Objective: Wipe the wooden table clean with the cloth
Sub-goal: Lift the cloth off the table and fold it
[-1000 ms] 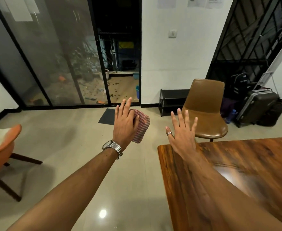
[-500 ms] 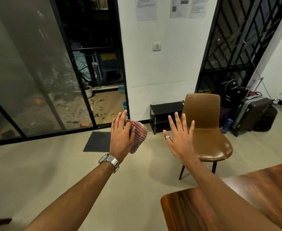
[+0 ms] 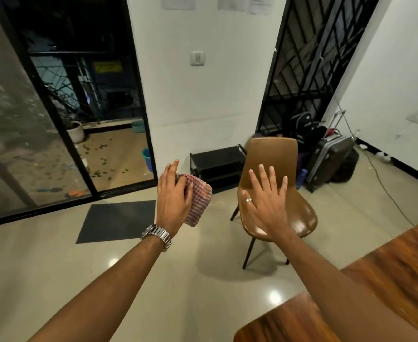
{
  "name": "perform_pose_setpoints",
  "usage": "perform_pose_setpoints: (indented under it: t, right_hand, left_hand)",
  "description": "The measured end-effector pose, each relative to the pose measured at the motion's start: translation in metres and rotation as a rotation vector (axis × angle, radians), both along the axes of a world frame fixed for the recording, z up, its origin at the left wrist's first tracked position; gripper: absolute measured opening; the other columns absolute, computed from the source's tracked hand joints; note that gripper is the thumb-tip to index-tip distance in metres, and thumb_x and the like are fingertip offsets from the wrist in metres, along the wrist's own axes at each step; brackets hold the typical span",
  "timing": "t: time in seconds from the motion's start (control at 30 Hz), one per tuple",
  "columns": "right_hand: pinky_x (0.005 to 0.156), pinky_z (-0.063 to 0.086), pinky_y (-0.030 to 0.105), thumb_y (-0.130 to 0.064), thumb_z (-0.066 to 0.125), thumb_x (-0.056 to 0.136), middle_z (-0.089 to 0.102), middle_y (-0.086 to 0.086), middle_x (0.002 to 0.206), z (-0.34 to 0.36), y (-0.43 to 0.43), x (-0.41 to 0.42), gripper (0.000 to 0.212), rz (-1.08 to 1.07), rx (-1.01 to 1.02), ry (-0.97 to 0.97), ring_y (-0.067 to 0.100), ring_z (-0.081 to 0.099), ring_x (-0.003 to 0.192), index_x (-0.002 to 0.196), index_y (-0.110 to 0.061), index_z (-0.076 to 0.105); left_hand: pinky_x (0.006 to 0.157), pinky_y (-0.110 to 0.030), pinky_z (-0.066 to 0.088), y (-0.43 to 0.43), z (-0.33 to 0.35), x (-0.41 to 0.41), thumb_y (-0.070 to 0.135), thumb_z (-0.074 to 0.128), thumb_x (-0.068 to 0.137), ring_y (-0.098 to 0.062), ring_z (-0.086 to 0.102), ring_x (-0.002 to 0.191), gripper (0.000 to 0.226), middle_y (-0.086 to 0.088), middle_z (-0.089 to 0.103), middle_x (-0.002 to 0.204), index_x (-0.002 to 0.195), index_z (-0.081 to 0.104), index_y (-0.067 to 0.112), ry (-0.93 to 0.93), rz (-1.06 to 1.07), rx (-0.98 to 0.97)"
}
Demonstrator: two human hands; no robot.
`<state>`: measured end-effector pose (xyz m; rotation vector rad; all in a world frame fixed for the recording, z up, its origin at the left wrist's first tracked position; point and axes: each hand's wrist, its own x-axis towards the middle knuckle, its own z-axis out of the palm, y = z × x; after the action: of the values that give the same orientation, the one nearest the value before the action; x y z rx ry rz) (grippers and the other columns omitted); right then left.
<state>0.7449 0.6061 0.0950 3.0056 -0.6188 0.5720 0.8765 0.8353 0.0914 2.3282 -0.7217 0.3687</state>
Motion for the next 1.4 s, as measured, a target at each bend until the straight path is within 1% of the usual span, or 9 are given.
perform_pose_setpoints:
  t: [0.23,0.47,0.6,0.73,0.87,1.03,1.1,1.23,1.4]
  right_hand:
    - [0.121,-0.002,0.063,-0.059,0.017,0.101,0.006,0.006,0.168,0.0,-0.041,0.028,0.067,-0.075,0.024,-0.024,0.029,-0.003,0.155,0.159,-0.026,0.014]
    - [0.121,-0.004,0.061,-0.064,0.007,0.097,0.005,0.005,0.168,-0.004,-0.11,0.06,0.073,-0.14,0.079,-0.04,0.028,-0.006,0.155,0.159,-0.027,0.012]
    - [0.121,-0.004,0.06,-0.063,0.011,0.098,0.006,0.004,0.168,-0.01,-0.166,0.08,0.071,-0.173,0.102,-0.081,0.027,-0.005,0.155,0.159,-0.028,0.012]
    - [0.121,-0.002,0.061,-0.062,0.016,0.1,0.007,0.005,0.168,-0.017,-0.232,0.104,0.069,-0.21,0.107,-0.093,0.026,-0.006,0.155,0.159,-0.027,0.014]
    - [0.121,-0.001,0.061,-0.06,0.02,0.101,0.008,0.005,0.168,-0.017,-0.283,0.127,0.068,-0.225,0.122,-0.095,0.026,-0.006,0.155,0.159,-0.025,0.016]
    - [0.122,-0.003,0.059,-0.06,0.019,0.1,0.004,0.004,0.169,-0.008,-0.327,0.164,0.069,-0.225,0.143,-0.062,0.025,-0.009,0.155,0.16,-0.025,0.014]
    - [0.122,-0.005,0.059,-0.062,0.014,0.099,0.002,0.004,0.169,-0.006,-0.334,0.18,0.071,-0.208,0.144,-0.039,0.026,-0.01,0.155,0.16,-0.026,0.011]
    - [0.122,-0.008,0.057,-0.063,0.009,0.098,0.003,0.003,0.169,-0.011,-0.338,0.204,0.072,-0.158,0.157,-0.023,0.025,-0.01,0.155,0.16,-0.027,0.011]
    - [0.122,-0.01,0.054,-0.063,0.015,0.099,0.0,-0.001,0.168,-0.039,-0.356,0.21,0.069,-0.186,0.245,0.004,0.022,-0.011,0.155,0.16,-0.029,0.007]
  left_hand:
    - [0.123,-0.058,0.026,-0.045,0.004,0.048,0.037,0.046,0.103,-0.029,0.018,0.155,0.039,-0.003,0.021,0.168,0.128,0.063,0.012,0.016,-0.056,-0.005]
    - [0.124,-0.054,0.024,-0.121,-0.003,0.08,0.036,0.05,0.104,-0.028,0.016,0.156,0.035,-0.002,0.019,0.169,0.129,0.064,0.015,0.031,-0.112,0.017]
    - [0.122,-0.054,0.03,-0.17,-0.005,0.104,0.033,0.052,0.103,-0.028,0.024,0.152,0.034,-0.003,0.027,0.165,0.127,0.065,0.013,0.036,-0.115,-0.002]
    - [0.11,-0.046,0.043,-0.222,-0.001,0.132,0.027,0.054,0.101,-0.026,0.039,0.133,0.022,-0.007,0.04,0.146,0.106,0.069,0.012,-0.035,-0.084,-0.004]
    - [0.092,-0.036,0.043,-0.273,0.008,0.165,0.025,0.055,0.101,-0.022,0.046,0.105,0.023,-0.007,0.05,0.119,0.109,0.07,0.009,-0.064,-0.042,0.017]
    - [0.092,-0.04,0.05,-0.33,0.02,0.199,0.022,0.051,0.104,-0.022,0.053,0.108,0.027,-0.006,0.058,0.122,0.122,0.065,0.008,0.056,-0.079,-0.043]
    - [0.085,-0.033,0.05,-0.345,0.02,0.207,0.022,0.049,0.105,-0.021,0.056,0.108,0.027,-0.005,0.06,0.121,0.123,0.064,0.008,0.103,-0.078,-0.091]
    - [0.065,-0.011,0.036,-0.362,0.012,0.22,0.026,0.047,0.107,-0.01,0.059,0.092,0.027,0.001,0.066,0.111,0.122,0.064,0.011,0.225,-0.024,-0.2]
    - [0.064,-0.024,0.046,-0.366,-0.017,0.238,0.03,0.047,0.107,-0.015,0.066,0.087,0.024,0.002,0.069,0.099,0.115,0.064,0.016,0.378,0.029,-0.273]
